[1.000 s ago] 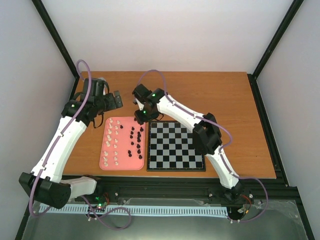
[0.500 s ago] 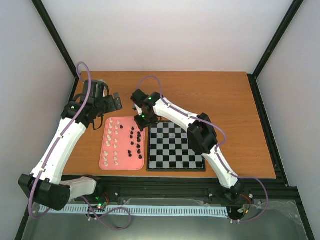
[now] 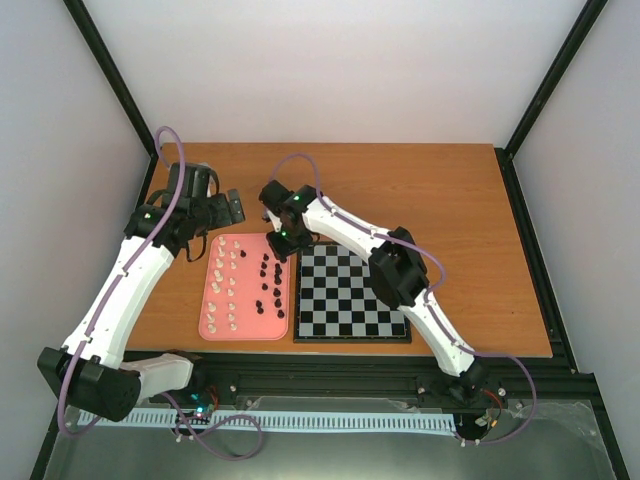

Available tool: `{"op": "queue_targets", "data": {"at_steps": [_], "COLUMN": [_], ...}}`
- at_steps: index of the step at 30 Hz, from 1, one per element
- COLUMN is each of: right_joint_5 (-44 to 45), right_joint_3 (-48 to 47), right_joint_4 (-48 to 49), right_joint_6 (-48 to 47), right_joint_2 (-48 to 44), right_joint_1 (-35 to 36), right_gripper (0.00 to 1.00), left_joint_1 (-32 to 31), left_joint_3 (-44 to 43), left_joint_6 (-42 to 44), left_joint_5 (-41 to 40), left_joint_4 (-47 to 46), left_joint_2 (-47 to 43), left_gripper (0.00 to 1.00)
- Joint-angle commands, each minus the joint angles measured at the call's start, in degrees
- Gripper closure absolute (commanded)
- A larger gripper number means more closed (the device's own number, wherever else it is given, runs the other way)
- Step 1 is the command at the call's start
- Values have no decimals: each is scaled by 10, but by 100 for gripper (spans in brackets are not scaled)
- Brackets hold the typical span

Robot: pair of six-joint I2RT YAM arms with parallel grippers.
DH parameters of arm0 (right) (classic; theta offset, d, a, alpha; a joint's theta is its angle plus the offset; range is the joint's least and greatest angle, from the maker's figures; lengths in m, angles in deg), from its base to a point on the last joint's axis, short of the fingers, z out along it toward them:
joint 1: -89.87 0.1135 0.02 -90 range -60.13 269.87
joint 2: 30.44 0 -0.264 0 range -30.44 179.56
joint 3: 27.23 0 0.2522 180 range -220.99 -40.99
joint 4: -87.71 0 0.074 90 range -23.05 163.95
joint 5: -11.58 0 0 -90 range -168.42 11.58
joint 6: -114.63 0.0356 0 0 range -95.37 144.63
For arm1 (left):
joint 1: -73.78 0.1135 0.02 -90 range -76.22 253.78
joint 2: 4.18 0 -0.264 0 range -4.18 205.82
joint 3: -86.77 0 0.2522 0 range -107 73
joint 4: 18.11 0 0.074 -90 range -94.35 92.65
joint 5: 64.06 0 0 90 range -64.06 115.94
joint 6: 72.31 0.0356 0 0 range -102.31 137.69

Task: Set up the chess pieces on the board
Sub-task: Pick up the chess piece from the storage box.

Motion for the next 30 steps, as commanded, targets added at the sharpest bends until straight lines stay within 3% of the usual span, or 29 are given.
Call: {"op": "queue_targets", "data": {"at_steps": [1, 17, 30], "right_joint_5": [-5, -5, -2], "right_joint_3": [-29, -37, -49], "right_joint_4": [-10, -16, -20], "right_joint_6": [-8, -9, -13], "right_joint_2": [18, 31, 41], "right_joint_1": [5, 5, 5], "right_gripper": [56, 65, 80], "left_joint_1": [2, 2, 2], "left_joint_3": [-2, -1, 2], "left_joint_6": [2, 4, 2], "left_joint_5": [-8, -10, -9], "left_joint_4": [1, 0, -1], "left_joint_2": [-5, -4, -3], "left_gripper": [0, 0, 0]}}
